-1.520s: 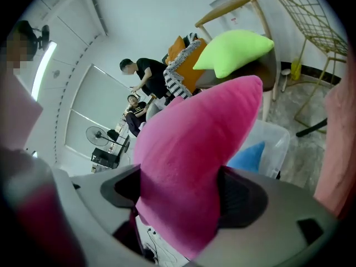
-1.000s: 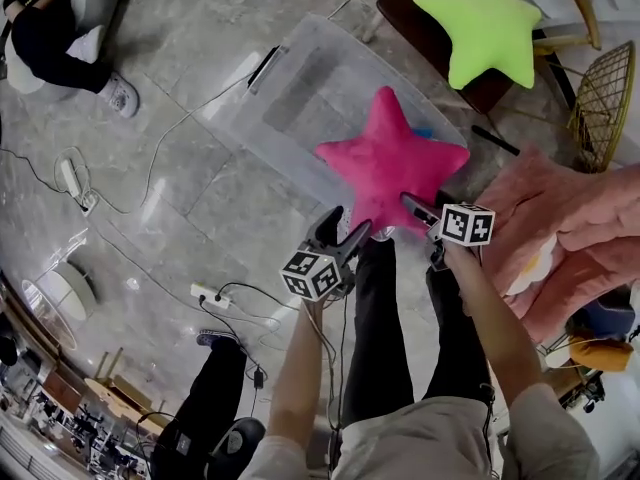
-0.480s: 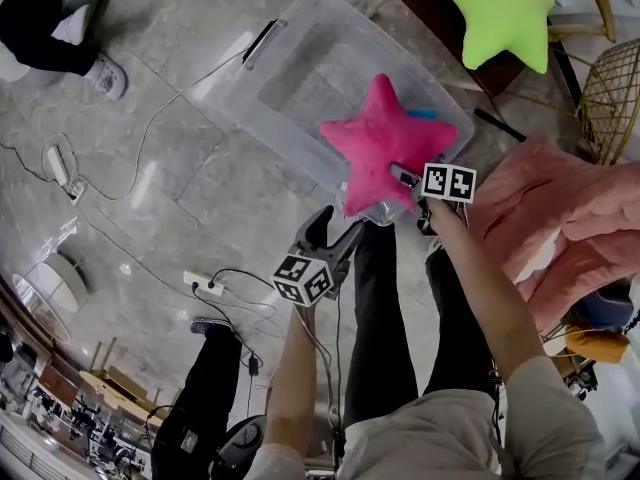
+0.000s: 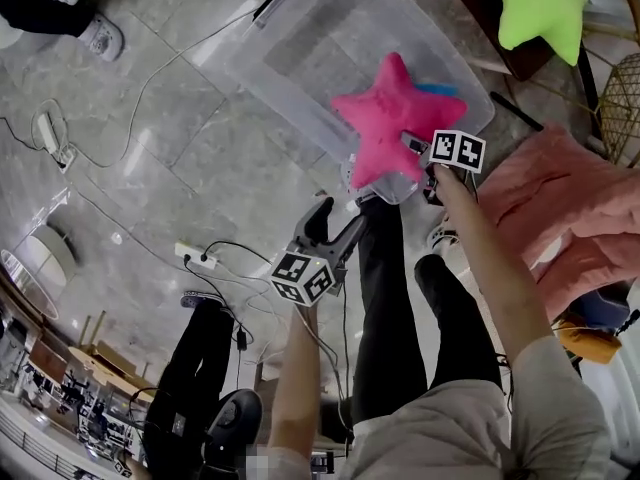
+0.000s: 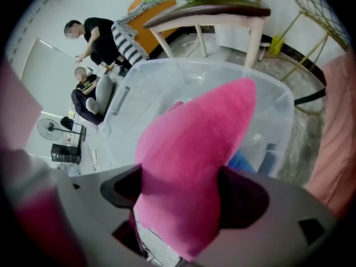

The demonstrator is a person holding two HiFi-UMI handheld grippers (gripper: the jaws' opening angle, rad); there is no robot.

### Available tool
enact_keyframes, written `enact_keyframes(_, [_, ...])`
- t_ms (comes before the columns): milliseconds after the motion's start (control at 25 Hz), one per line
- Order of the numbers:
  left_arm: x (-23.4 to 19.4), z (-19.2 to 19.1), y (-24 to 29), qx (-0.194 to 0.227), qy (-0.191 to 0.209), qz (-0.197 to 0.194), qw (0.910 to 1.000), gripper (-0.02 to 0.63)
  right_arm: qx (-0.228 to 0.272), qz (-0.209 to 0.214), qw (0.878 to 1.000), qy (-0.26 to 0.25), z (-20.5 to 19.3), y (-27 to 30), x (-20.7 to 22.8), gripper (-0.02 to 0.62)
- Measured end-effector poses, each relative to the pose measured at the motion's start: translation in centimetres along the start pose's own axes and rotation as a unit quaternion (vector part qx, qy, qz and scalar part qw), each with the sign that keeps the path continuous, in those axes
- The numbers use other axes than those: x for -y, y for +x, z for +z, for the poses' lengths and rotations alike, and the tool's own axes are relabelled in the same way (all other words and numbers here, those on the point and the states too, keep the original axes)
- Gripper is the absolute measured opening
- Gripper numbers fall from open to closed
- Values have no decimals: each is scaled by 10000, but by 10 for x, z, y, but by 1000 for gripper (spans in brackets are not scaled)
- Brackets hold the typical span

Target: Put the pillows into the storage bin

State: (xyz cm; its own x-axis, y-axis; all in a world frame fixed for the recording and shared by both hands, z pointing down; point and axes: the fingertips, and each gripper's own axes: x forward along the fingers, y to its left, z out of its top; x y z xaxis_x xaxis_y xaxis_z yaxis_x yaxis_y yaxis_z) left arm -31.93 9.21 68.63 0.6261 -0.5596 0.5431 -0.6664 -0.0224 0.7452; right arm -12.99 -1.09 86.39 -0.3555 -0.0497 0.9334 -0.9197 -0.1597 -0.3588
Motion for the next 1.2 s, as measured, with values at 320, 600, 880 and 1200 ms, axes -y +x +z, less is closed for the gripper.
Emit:
enact_keyframes(320, [3,-16,7,-114,5,-78,9999,333,474,-104,9982,340,18,-5,-3,413])
enact_keyframes(600, [17,-16,16,-129,143,-238,9995,333,750,-95,9933,878,14,-5,5,431])
enact_keyframes(880, [26,-20,18,-136,81,-303,9994,333,617,40,9936,940,11,-24,6,407])
enact_keyframes(1200, [39,-19,16,-129,251,-378,9989,333,604,310,9946,784,20,-28,-15,407])
